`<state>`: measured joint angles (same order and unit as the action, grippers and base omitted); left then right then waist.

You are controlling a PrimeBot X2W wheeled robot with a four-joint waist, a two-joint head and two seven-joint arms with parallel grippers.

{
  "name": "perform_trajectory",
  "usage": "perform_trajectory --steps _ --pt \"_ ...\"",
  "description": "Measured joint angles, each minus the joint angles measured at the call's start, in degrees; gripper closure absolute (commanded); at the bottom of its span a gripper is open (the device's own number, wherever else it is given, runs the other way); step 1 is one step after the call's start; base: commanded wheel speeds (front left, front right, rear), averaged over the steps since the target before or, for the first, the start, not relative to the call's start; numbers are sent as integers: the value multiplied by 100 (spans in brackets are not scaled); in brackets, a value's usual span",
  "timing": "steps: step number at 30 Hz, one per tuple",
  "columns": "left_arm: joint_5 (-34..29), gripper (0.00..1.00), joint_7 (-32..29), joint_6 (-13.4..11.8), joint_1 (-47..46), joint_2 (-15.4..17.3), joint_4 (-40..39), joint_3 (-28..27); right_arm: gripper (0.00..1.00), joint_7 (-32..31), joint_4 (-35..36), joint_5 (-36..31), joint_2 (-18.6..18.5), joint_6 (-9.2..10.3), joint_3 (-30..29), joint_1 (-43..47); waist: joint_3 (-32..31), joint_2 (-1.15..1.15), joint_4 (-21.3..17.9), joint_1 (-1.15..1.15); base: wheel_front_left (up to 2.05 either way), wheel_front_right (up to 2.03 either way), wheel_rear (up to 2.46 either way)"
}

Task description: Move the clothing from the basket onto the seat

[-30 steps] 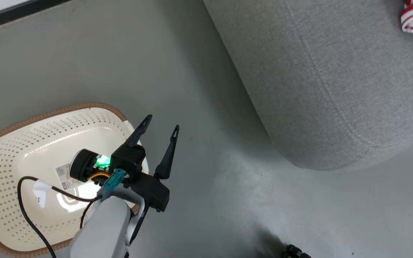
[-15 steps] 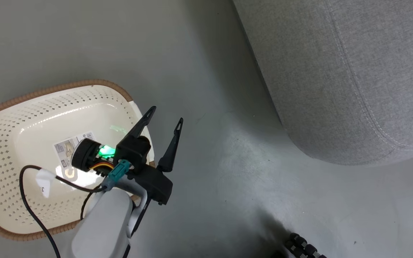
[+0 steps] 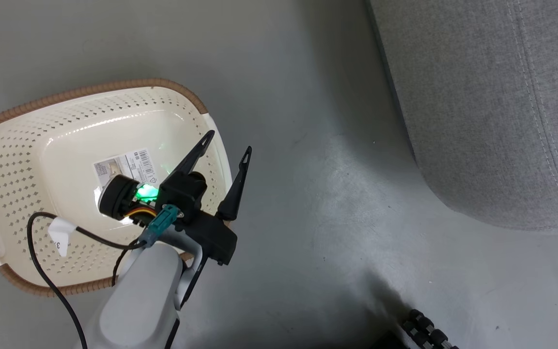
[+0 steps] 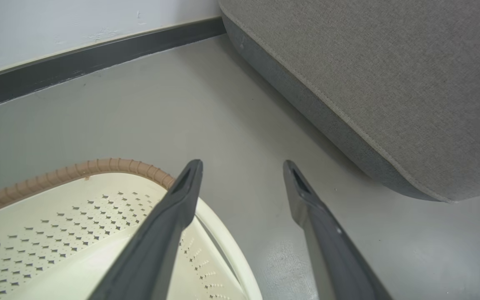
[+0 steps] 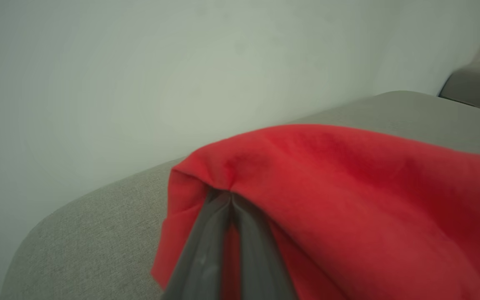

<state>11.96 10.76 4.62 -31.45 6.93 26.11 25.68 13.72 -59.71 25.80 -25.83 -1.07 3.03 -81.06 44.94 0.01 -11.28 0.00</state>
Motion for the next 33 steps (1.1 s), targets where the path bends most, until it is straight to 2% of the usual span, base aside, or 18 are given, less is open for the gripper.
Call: perform_trajectory --steps 2,3,4,5,18,24,33 --pt "0 0 22 0 -7 -1 43 -24 100 1 -53 -25 10 -51 29 -42 6 0 53 1 0 0 0" --pt "0 0 47 -1 -13 -1 57 -45 69 4 -73 -27 10 -54 31 -59 -1 0 72 0 0 0 0" --pt "4 0 57 -2 -14 -1 69 -67 18 7 -86 -33 27 -54 55 -63 -15 0 82 0 0 0 0" --pt "4 0 78 -2 -17 -1 81 -79 0 7 -103 -62 53 -64 74 -62 -34 0 86 0 0 0 0" --pt "18 0 207 0 -91 -186 355 56 0 57 -249 -270 33 -325 304 112 -473 -1 68 0 0 0 0" --pt "135 0 276 0 -91 -286 537 44 0 74 -238 -379 35 -430 409 497 -804 -1 97 0 0 0 0" --pt "341 0 323 -9 -64 -360 880 -90 0 76 145 -427 136 -550 504 1282 -1499 -1 265 -1 0 0 0"
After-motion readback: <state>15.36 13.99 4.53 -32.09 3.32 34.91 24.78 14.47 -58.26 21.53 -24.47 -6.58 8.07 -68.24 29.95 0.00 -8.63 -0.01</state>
